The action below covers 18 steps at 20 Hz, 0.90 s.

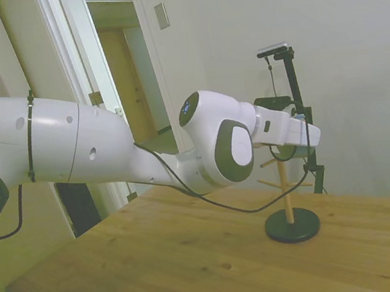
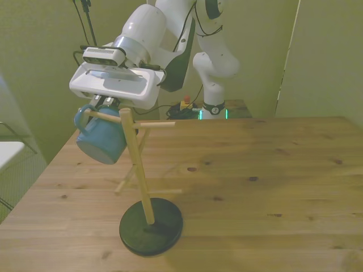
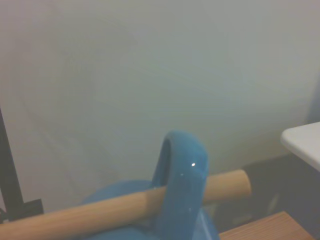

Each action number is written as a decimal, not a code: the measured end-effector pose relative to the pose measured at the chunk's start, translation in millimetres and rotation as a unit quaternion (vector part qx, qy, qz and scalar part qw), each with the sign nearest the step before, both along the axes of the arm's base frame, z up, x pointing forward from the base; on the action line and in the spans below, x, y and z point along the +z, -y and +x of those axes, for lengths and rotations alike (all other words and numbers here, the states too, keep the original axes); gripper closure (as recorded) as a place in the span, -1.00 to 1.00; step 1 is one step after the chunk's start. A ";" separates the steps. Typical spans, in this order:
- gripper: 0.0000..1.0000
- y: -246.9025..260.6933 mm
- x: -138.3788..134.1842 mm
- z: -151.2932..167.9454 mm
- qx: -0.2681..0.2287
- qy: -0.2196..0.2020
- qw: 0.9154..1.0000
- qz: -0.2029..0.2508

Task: Unload the mug

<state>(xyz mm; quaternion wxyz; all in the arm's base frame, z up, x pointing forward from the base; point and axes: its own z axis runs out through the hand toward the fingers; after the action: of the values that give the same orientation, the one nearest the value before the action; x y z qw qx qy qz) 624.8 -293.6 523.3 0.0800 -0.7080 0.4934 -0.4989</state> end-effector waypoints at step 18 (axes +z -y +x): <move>1.00 27.3 -4.3 -41.9 -0.011 0.012 1.000 0.020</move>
<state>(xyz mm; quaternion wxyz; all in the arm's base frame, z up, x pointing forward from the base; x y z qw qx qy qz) 582.8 -320.9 519.0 0.0944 -0.6946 0.5104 -0.4981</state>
